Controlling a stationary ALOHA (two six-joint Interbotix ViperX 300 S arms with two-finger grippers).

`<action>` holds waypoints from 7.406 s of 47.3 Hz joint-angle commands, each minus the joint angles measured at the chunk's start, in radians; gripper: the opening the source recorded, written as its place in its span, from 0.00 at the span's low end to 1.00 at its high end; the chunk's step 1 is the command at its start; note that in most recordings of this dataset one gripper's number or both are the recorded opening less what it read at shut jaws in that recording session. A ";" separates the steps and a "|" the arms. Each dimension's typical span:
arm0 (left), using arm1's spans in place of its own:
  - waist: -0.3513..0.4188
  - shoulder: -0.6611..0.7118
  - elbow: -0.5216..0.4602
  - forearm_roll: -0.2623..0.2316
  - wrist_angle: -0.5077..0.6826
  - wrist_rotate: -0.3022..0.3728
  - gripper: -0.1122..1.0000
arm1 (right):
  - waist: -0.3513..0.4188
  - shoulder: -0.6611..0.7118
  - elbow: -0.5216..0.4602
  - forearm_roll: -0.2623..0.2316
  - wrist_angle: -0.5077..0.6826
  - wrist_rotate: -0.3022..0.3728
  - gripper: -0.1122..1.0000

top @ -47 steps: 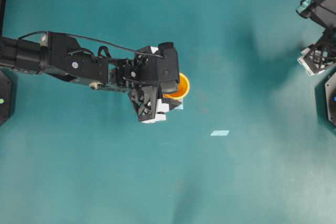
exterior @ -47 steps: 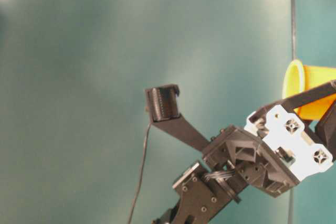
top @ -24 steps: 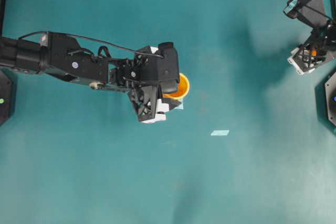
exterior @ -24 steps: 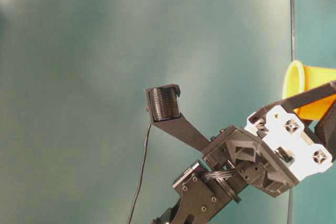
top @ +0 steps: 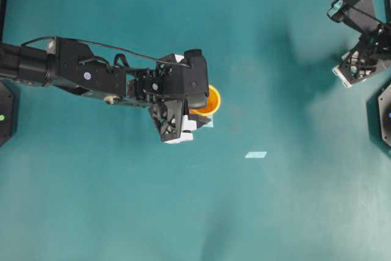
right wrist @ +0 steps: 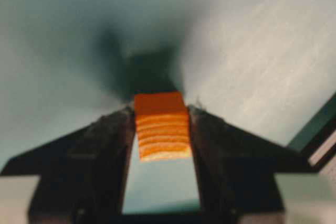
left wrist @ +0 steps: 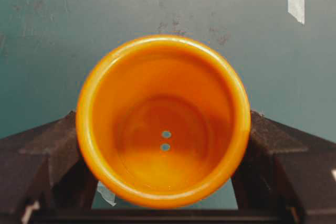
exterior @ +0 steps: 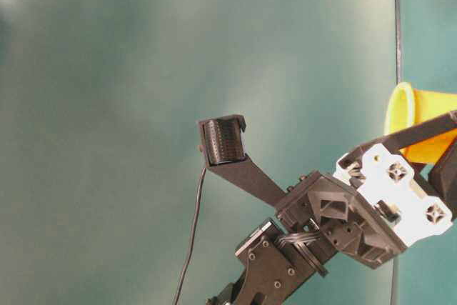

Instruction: Hold the block with right arm and the cup with left arm, then put the block into the cup.

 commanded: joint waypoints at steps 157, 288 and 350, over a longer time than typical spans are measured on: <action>0.000 -0.051 0.063 0.008 -0.330 0.015 0.66 | 0.494 0.152 -0.545 0.026 -0.436 -0.015 0.65; -0.002 -0.052 0.064 0.008 -0.330 0.015 0.66 | 0.494 0.098 -0.597 -0.003 -0.403 -0.018 0.65; -0.002 -0.051 0.064 0.008 -0.330 0.015 0.66 | 0.488 0.064 -0.649 -0.003 -0.373 -0.018 0.65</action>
